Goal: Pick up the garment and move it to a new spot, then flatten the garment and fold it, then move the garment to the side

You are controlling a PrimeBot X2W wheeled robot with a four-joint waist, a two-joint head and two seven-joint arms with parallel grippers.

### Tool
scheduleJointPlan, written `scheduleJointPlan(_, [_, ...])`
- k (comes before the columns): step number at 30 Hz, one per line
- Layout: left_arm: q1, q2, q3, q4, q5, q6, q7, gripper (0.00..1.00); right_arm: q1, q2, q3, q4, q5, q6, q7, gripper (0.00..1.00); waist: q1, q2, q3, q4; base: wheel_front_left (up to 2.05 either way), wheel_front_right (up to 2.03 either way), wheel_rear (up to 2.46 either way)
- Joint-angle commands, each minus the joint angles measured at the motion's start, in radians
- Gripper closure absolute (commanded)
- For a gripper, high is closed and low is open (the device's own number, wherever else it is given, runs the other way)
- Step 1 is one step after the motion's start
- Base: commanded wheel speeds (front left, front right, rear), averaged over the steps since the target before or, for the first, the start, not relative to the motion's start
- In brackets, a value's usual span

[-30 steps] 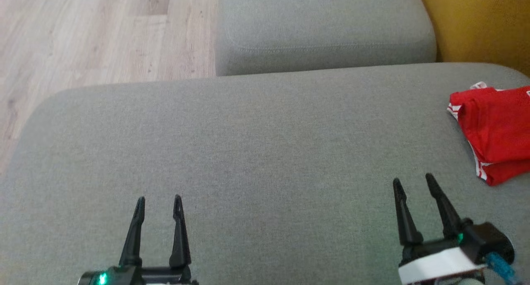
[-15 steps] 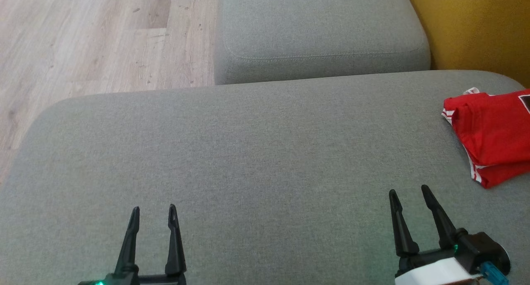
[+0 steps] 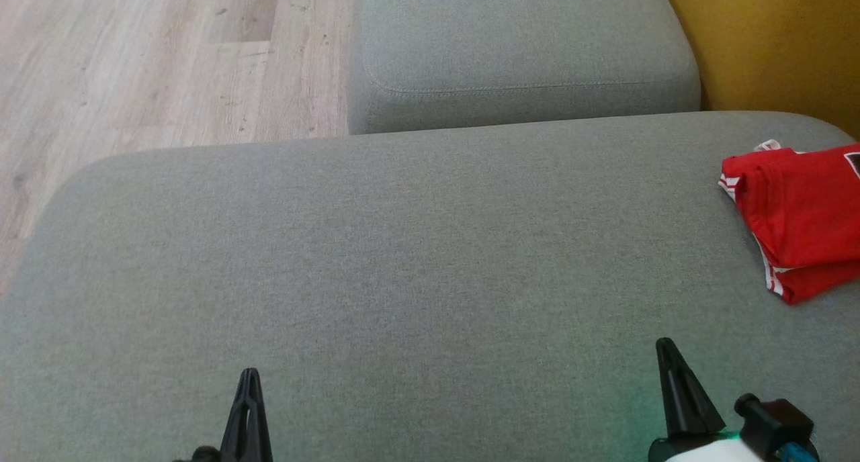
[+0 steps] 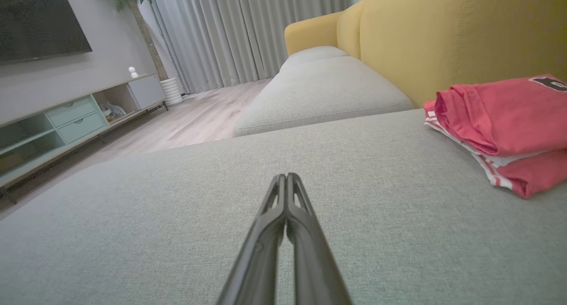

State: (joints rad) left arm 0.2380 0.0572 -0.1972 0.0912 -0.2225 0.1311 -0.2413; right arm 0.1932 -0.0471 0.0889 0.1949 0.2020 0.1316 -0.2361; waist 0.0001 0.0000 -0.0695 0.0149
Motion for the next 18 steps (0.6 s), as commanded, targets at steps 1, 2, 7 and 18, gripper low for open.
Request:
scheduleJointPlan(1, [-0.040,0.004,0.011,-0.027,-0.029,-0.006,0.004,1.00,-0.042,-0.008,-0.004,-0.029,0.032,0.000,0.006,1.00,-0.0001,0.0000,0.001,0.000,0.00,0.00,0.00])
scheduleJointPlan(2, [-0.042,0.005,0.012,-0.024,-0.042,-0.008,0.006,1.00,-0.045,-0.008,-0.005,-0.028,0.045,0.000,0.008,1.00,-0.0001,0.0000,0.001,0.000,0.00,0.00,0.00])
scheduleJointPlan(7, [-0.057,0.008,0.020,-0.013,-0.105,-0.021,0.017,1.00,-0.057,-0.012,-0.008,-0.024,0.109,0.000,0.019,1.00,-0.0001,0.0000,0.004,-0.001,0.00,0.00,0.00])
scheduleJointPlan(18, [-0.085,0.013,0.037,0.007,-0.230,-0.044,0.041,1.00,-0.079,-0.018,-0.017,-0.017,0.235,0.000,0.041,1.00,-0.0001,0.0000,0.010,-0.002,0.00,0.00,0.00])
